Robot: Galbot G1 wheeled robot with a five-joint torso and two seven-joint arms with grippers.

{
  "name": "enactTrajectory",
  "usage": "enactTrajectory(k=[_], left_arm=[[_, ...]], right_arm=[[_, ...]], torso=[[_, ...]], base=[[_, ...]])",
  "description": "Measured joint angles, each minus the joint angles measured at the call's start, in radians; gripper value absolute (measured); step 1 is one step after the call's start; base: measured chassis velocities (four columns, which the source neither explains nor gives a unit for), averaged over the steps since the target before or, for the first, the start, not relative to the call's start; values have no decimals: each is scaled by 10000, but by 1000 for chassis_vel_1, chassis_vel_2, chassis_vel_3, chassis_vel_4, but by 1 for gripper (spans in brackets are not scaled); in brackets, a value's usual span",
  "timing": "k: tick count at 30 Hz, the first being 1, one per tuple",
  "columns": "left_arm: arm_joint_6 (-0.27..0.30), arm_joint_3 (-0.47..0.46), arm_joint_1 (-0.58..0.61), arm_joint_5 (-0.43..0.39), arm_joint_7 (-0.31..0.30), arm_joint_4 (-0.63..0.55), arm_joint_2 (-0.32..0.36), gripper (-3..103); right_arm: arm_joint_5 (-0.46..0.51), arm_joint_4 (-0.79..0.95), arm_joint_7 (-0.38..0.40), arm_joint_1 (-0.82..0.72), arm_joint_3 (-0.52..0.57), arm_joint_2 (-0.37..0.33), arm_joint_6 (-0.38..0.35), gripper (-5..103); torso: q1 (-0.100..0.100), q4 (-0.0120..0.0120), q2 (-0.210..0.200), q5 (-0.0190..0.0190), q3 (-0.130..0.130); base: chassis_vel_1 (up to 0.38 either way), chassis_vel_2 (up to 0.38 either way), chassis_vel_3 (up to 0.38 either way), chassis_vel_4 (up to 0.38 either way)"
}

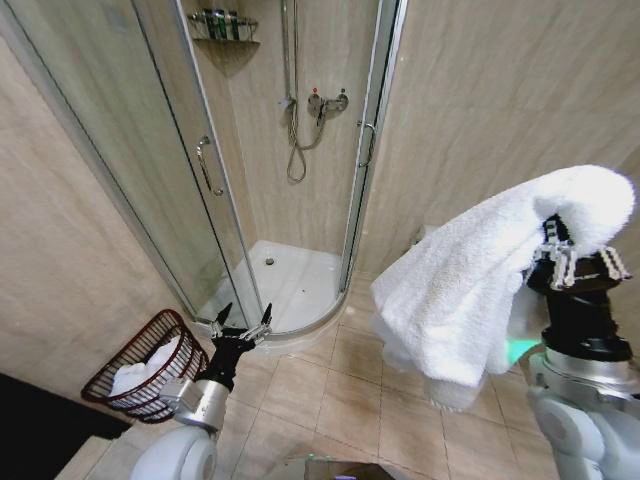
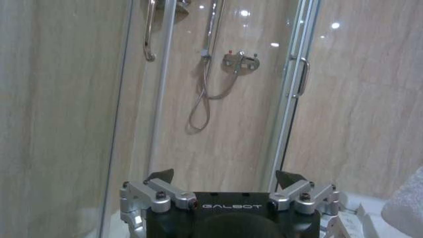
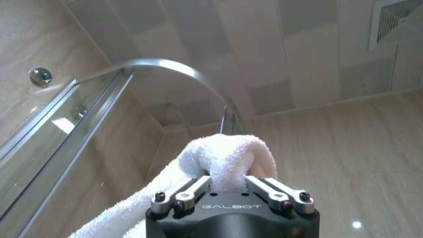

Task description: Discard the used towel into the hamper.

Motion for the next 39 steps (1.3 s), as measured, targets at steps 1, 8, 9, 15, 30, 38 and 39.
enactTrajectory(k=[1, 8, 9, 15, 30, 38, 39], left_arm=[[0, 0, 0, 0, 0, 0, 0, 100], [0, 0, 0, 0, 0, 0, 0, 100], [0, 0, 0, 0, 0, 0, 1, 100], [0, 0, 0, 0, 0, 0, 1, 100], [0, 0, 0, 0, 0, 0, 0, 100], [0, 0, 0, 0, 0, 0, 0, 100], [0, 0, 0, 0, 0, 0, 0, 100]], right_arm=[[1, -2, -12, -13, 10, 14, 18, 8], [80, -74, -113, -67, 152, 3, 93, 8], [95, -89, -122, -67, 163, -7, 97, 8], [58, -113, -123, 31, 48, -31, 69, 8], [19, -178, -120, 84, 17, -18, 24, 8], [7, -132, -215, -53, 11, 99, 110, 8], [7, -120, -219, -66, 13, 112, 118, 8]], torso=[[32, 0, 70, 0, 37], [174, 0, 379, 0, 204], [208, 0, 454, 0, 244], [359, 0, 787, 0, 428], [685, 0, 1500, 0, 815], [871, 0, 1917, 1, 1045], [900, 0, 1982, 0, 1082]], base=[[0, 0, 0, 0], [0, 0, 0, 0], [0, 0, 0, 0], [0, 0, 0, 0], [0, 0, 0, 0], [0, 0, 0, 0], [0, 0, 0, 0]])
